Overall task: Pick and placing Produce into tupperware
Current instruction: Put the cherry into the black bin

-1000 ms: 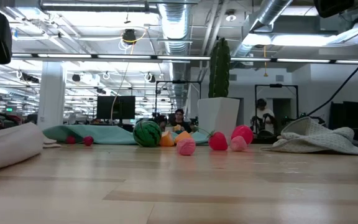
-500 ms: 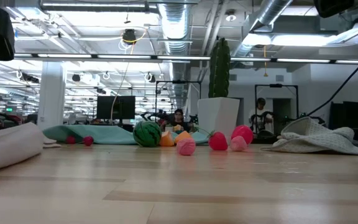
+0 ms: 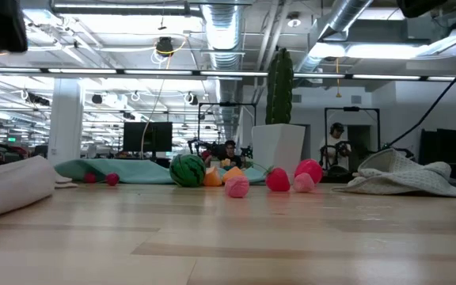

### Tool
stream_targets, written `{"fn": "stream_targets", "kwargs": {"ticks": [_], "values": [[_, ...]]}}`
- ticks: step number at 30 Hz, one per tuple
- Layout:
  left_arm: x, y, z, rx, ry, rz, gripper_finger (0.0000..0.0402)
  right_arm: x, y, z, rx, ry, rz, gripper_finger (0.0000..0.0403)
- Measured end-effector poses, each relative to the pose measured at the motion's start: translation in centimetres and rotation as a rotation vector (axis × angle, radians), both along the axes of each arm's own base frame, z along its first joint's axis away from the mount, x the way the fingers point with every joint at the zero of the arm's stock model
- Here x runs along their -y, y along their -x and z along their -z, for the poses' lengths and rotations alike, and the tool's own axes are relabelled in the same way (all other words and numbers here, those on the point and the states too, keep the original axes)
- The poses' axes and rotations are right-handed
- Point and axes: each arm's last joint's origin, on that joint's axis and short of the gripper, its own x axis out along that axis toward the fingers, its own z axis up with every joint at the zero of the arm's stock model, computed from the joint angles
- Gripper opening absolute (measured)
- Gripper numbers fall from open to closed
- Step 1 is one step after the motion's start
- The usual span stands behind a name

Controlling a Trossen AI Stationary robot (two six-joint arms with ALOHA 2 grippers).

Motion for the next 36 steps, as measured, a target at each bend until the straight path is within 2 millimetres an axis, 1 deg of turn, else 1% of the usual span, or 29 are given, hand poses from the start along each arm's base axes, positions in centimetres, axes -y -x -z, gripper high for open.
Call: {"fn": "stream_targets", "kwargs": {"ticks": [4,7,11,16,20,22,30,33,36], "values": [[0.5,-1.3,-1.5,0.047,-0.024,0.045,0.0051,-0.7,-1.0,0.8,0.016,0.025,0.004,0.0098],[0.4,-2.5,-2.6,0.084,-0.061,0.073,0.0051,-0.8,-2.0,1.5,0.023,0.039,0.029,0.0098],[-0.1,-4.2,-4.0,0.132,-0.123,0.105,0.0051,-0.4,-3.4,2.2,0.027,0.042,0.084,0.0098],[-0.7,-5.9,-5.1,0.205,-0.170,0.149,0.0051,0.5,-4.7,2.8,-0.006,-0.033,0.144,0.0098],[-1.0,-6.8,-5.6,0.266,-0.208,0.184,0.0051,0.9,-5.3,3.7,-0.074,-0.078,0.175,0.0098],[-1.0,-7.2,-5.9,0.309,-0.230,0.189,0.0051,0.9,-5.6,4.2,-0.093,-0.073,0.182,0.0098],[-1.5,-8.5,-6.9,0.410,-0.249,0.227,0.0051,1.2,-7.0,4.7,-0.038,-0.180,0.213,0.0098],[-1.7,-8.9,-7.2,0.444,-0.255,0.241,0.0051,1.1,-8.0,5.1,-0.063,-0.180,0.229,0.0098],[-1.7,-9.2,-7.6,0.491,-0.270,0.256,0.0051,0.8,-9.6,5.1,-0.064,-0.178,0.243,0.0098]]}}
